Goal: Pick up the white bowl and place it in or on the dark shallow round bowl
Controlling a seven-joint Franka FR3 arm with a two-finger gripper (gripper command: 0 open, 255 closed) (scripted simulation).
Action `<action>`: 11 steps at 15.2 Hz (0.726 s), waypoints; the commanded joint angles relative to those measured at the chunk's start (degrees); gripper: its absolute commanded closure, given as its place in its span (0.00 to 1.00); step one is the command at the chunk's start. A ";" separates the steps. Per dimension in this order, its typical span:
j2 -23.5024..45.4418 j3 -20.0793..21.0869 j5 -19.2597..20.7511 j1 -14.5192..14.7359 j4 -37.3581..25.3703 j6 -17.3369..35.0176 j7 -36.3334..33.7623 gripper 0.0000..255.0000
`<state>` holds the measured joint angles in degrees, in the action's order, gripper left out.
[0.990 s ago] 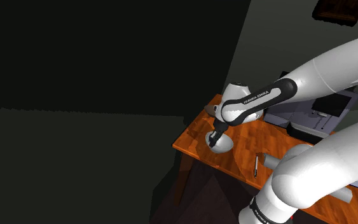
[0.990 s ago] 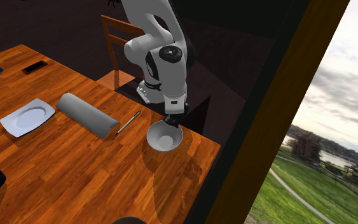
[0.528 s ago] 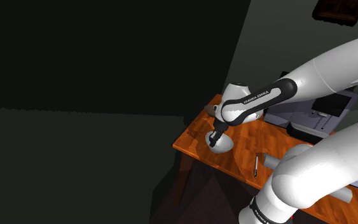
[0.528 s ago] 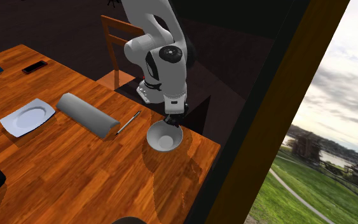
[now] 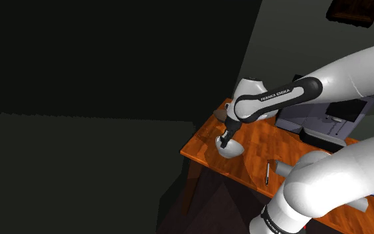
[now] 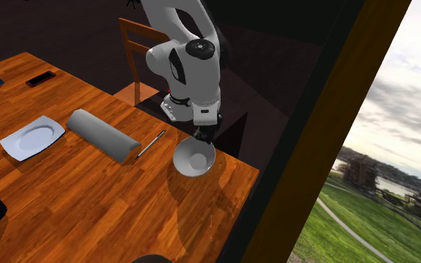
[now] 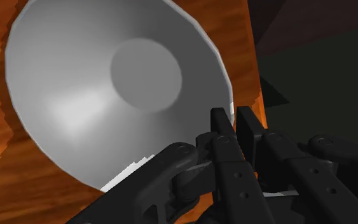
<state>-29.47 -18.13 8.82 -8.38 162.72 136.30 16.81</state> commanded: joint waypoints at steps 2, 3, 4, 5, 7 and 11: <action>-2.33 0.53 0.04 -0.25 -1.09 -3.44 -0.22 1.00; -2.96 0.70 0.01 -0.28 -1.50 -4.48 -0.28 1.00; -3.57 0.86 -0.03 -0.31 -1.94 -5.52 -0.34 1.00; -4.16 1.03 -0.07 -0.33 -2.38 -6.54 -0.40 1.00; -5.25 1.34 -0.18 -0.36 -3.31 -8.56 -0.50 1.00; -7.13 1.94 -0.44 -0.37 -5.33 -12.45 -0.67 1.00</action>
<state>-36.20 -16.36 8.49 -8.78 158.05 124.93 16.19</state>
